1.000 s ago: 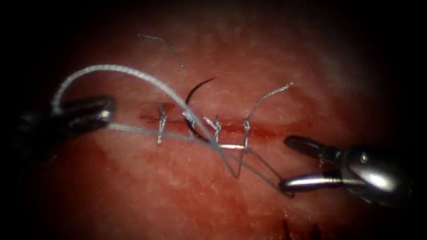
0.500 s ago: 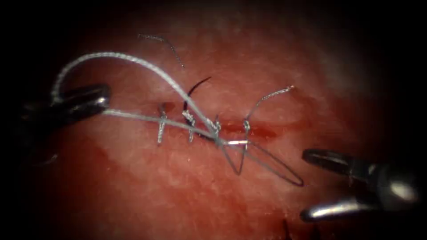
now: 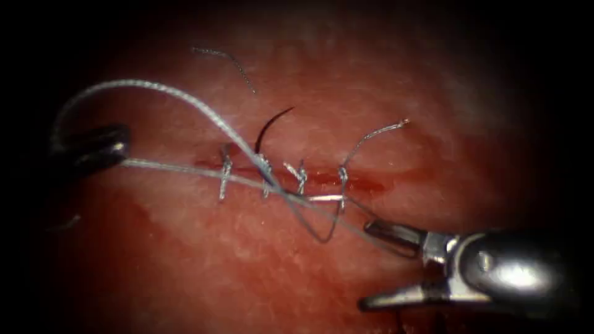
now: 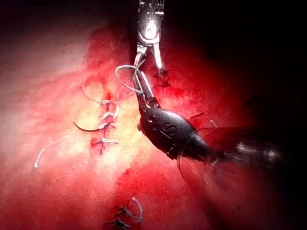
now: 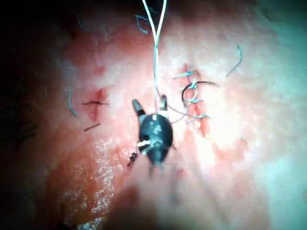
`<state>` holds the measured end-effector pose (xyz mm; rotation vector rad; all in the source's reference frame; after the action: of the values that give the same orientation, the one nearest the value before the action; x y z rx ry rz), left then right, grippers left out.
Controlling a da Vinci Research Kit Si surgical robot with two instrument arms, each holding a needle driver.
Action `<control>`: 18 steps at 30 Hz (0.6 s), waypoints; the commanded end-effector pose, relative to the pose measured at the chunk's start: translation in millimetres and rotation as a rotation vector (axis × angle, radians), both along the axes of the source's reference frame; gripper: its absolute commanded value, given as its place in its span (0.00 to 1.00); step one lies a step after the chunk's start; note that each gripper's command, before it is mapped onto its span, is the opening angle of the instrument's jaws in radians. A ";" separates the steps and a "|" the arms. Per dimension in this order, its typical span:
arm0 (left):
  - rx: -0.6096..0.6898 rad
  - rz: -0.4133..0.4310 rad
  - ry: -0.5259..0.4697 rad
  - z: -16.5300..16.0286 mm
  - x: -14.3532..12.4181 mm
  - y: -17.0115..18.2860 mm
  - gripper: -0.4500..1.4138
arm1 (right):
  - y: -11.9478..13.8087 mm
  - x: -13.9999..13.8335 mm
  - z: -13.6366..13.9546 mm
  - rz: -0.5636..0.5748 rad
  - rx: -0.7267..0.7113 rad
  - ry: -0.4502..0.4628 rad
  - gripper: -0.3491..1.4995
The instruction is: Wound Closure
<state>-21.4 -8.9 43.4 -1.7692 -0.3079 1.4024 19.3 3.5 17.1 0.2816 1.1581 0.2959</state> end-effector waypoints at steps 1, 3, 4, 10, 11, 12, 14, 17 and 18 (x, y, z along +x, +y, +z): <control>-0.005 0.003 0.008 0.4 -0.2 -1.4 0.00 | 0.2 -0.5 0.2 0.001 -0.028 -0.022 0.00; -0.004 0.008 0.012 0.4 -0.1 -1.6 0.00 | 1.2 -1.4 -0.3 0.034 -0.031 -0.050 0.00; -0.004 0.013 0.015 0.4 0.0 -1.7 0.00 | 2.0 -2.0 -0.7 0.058 -0.031 -0.061 0.00; -0.026 0.026 0.029 1.1 0.0 -2.2 0.00 | 5.8 -3.8 -4.4 0.122 -0.099 -0.075 0.00; -0.035 0.029 0.028 1.2 -0.1 -2.3 0.00 | 6.6 -4.0 -5.5 0.134 -0.116 -0.074 0.00; -0.044 0.035 0.025 1.3 -0.2 -2.3 0.00 | 7.1 -4.1 -6.5 0.142 -0.132 -0.070 0.00; -0.062 0.045 0.024 1.7 -0.5 -2.5 0.00 | 8.1 -4.5 -9.1 0.152 -0.165 -0.055 0.00; -0.082 0.063 0.018 2.0 -1.0 -2.6 0.00 | 8.9 -5.1 -13.0 0.152 -0.203 -0.037 0.00; -0.090 0.070 0.017 2.1 -1.2 -2.6 0.00 | 8.9 -5.3 -14.2 0.152 -0.220 -0.033 0.00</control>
<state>-22.4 -10.3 45.1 -1.8482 -0.3018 1.5066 13.2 13.3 2.8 -0.0152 1.1671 0.3026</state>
